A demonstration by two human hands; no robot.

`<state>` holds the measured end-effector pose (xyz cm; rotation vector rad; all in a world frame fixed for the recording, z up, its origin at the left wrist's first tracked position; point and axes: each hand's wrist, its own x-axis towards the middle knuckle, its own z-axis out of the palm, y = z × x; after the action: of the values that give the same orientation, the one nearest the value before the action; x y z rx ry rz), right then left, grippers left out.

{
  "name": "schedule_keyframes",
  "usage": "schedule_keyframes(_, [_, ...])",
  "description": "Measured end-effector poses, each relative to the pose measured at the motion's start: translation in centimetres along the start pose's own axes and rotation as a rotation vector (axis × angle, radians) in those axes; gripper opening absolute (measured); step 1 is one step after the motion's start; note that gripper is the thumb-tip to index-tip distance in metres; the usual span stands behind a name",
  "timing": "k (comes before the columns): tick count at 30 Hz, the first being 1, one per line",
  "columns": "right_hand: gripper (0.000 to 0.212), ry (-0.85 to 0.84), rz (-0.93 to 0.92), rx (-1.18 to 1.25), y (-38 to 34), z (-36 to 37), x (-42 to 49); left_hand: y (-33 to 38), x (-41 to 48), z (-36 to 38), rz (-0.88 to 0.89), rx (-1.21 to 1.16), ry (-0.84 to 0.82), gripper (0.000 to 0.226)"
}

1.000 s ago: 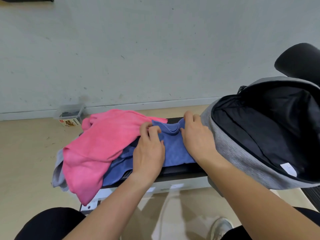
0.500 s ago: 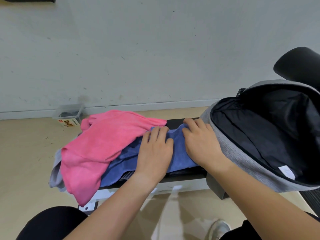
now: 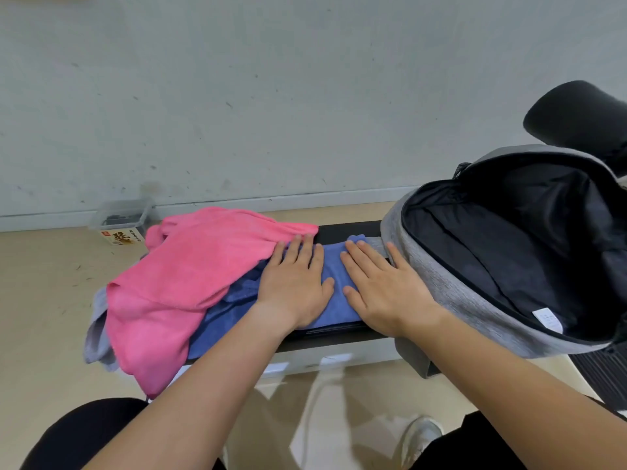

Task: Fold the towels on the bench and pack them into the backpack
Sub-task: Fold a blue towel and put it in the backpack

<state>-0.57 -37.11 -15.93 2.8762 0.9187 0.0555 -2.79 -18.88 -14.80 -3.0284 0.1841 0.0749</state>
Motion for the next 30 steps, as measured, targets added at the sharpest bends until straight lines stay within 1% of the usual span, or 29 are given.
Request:
schedule_keyframes(3, [0.080,0.007,-0.026,0.001,0.6,-0.8,0.5,1.7,-1.1,0.0,0.060,0.036,0.112,0.060])
schedule_keyframes(4, [0.079,0.026,-0.027,-0.014,0.8,-1.0,0.8,2.3,-1.5,0.3,0.087,0.024,0.118,0.063])
schedule_keyframes(5, [0.079,0.030,-0.016,-0.029,1.1,-1.1,1.2,2.6,-1.9,0.7,0.101,-0.014,0.102,0.071])
schedule_keyframes(6, [0.080,0.017,0.005,-0.031,1.1,-1.1,1.5,2.7,-2.1,1.2,0.095,-0.063,0.087,0.079])
schedule_keyframes(8, [0.074,-0.007,0.072,0.033,1.0,-1.2,2.2,2.4,-2.1,2.1,0.058,-0.146,0.092,0.084])
schedule_keyframes(9, [0.069,0.021,0.104,0.076,1.0,-1.3,2.6,2.3,-2.1,2.3,0.044,-0.164,0.095,0.084])
schedule_keyframes(12, [0.058,0.184,0.172,0.217,1.4,-1.9,3.7,2.2,-2.2,2.1,0.036,-0.176,0.076,0.084])
schedule_keyframes(13, [0.055,0.208,0.180,0.286,1.5,-2.1,4.0,2.2,-2.2,1.7,0.037,-0.181,0.071,0.079])
schedule_keyframes(15, [0.051,0.226,0.169,0.441,1.7,-2.5,4.6,1.9,-1.7,0.6,0.052,-0.208,0.084,0.060])
schedule_keyframes(17, [0.050,0.227,0.147,0.651,1.7,-3.0,5.5,1.1,-0.8,-0.6,0.077,-0.230,0.114,0.044])
schedule_keyframes(18, [0.050,0.230,0.138,0.741,1.7,-3.3,5.9,0.7,-0.4,-1.2,0.073,-0.246,0.122,0.041])
schedule_keyframes(19, [0.050,0.233,0.140,0.779,1.7,-3.3,6.3,0.4,-0.1,-1.6,0.059,-0.264,0.119,0.040])
schedule_keyframes(20, [0.051,0.222,0.154,0.745,1.8,-3.2,6.6,0.2,0.2,-1.7,0.047,-0.267,0.112,0.041])
schedule_keyframes(23, [0.051,0.075,0.202,0.341,2.0,-2.7,7.2,0.2,0.7,-1.5,0.046,-0.181,0.094,0.044])
schedule_keyframes(24, [0.052,0.011,0.197,0.280,1.9,-2.7,7.4,0.3,0.9,-1.4,0.050,-0.159,0.085,0.045])
schedule_keyframes(27, [0.053,-0.167,0.148,0.302,1.6,-3.5,8.3,-0.2,1.9,-1.7,0.037,-0.193,0.018,0.055])
schedule_keyframes(30, [0.052,-0.279,0.129,0.274,1.9,-4.4,9.3,-0.5,2.7,-2.2,0.017,-0.237,-0.023,0.063])
